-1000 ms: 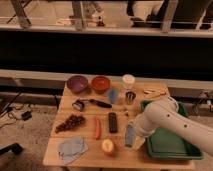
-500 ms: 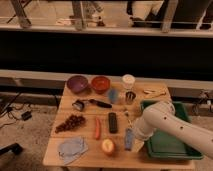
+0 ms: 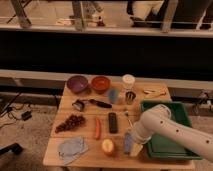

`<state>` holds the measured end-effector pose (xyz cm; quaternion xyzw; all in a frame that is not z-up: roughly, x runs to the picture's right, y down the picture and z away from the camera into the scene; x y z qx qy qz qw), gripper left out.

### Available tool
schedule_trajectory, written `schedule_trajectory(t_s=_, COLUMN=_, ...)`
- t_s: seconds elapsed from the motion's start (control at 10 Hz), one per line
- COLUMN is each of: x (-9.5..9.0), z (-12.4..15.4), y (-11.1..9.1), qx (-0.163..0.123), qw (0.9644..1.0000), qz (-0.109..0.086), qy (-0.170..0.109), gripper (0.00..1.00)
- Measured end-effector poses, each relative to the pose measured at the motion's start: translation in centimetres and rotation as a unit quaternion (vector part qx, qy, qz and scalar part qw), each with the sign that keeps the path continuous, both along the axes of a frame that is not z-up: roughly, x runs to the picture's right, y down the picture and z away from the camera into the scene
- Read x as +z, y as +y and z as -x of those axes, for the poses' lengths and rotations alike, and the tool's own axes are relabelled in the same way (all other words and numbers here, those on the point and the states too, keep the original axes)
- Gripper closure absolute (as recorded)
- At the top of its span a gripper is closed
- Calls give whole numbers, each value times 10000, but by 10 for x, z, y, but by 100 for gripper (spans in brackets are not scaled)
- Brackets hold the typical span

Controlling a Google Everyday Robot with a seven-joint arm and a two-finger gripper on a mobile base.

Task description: Place sponge in table surface

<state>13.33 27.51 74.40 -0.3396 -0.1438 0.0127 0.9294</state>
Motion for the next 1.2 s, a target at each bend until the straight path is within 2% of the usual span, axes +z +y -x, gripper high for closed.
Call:
schedule_trajectory(t_s=0.3, x=4, z=3, y=9, qx=-115, qw=9999, qz=37, qy=0, gripper=73)
schedule_trajectory(t_s=0.8, x=5, z=4, y=14, qx=-178, qw=9998, qz=45, qy=17, gripper=71)
schedule_trajectory(t_s=0.9, x=5, z=4, y=14, qx=-177, qw=9998, qz=44, qy=18, gripper=68)
schedule_trajectory(t_s=1.2, x=5, z=4, y=14, qx=-178, qw=9998, qz=46, qy=20, gripper=40)
